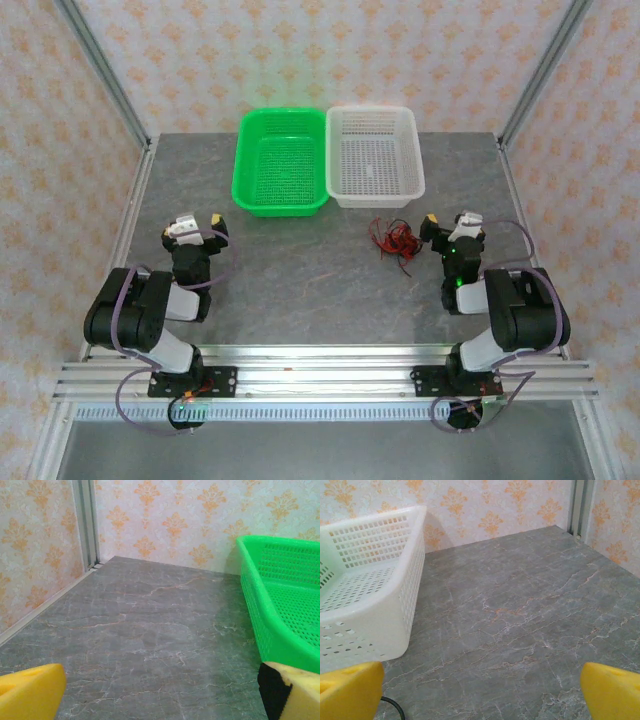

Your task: Untangle the cables

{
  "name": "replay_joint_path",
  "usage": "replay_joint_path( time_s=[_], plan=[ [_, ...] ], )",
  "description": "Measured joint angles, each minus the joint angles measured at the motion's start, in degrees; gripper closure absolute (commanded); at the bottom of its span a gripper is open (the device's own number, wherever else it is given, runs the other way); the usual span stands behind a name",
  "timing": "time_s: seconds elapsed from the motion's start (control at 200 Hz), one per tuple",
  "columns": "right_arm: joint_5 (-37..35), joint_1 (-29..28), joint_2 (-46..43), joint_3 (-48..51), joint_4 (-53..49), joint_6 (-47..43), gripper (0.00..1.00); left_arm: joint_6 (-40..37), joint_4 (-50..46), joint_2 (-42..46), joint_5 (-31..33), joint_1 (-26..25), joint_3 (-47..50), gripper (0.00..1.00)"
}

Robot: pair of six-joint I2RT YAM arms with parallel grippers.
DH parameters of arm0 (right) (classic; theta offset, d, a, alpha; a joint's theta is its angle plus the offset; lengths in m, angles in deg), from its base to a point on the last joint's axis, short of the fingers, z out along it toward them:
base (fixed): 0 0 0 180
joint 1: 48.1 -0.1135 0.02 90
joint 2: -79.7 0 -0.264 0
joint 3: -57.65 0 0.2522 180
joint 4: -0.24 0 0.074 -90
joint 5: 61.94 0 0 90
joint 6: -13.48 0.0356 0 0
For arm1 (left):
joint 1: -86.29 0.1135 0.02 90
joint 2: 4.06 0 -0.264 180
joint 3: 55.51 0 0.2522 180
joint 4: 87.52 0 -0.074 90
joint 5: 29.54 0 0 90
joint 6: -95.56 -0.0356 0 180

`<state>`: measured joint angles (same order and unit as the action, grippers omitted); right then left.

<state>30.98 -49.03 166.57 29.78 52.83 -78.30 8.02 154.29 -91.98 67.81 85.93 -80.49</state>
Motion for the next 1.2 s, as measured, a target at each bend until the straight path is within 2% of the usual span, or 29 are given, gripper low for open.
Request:
replay_joint_path(
  time_s=[1.201],
  plan=[
    [0.02,0.00,0.00,-0.07,-0.63,0.00,0.00,-0.87,-0.20,0.00,-2.49,0.00,0.00,0.01]
  ],
)
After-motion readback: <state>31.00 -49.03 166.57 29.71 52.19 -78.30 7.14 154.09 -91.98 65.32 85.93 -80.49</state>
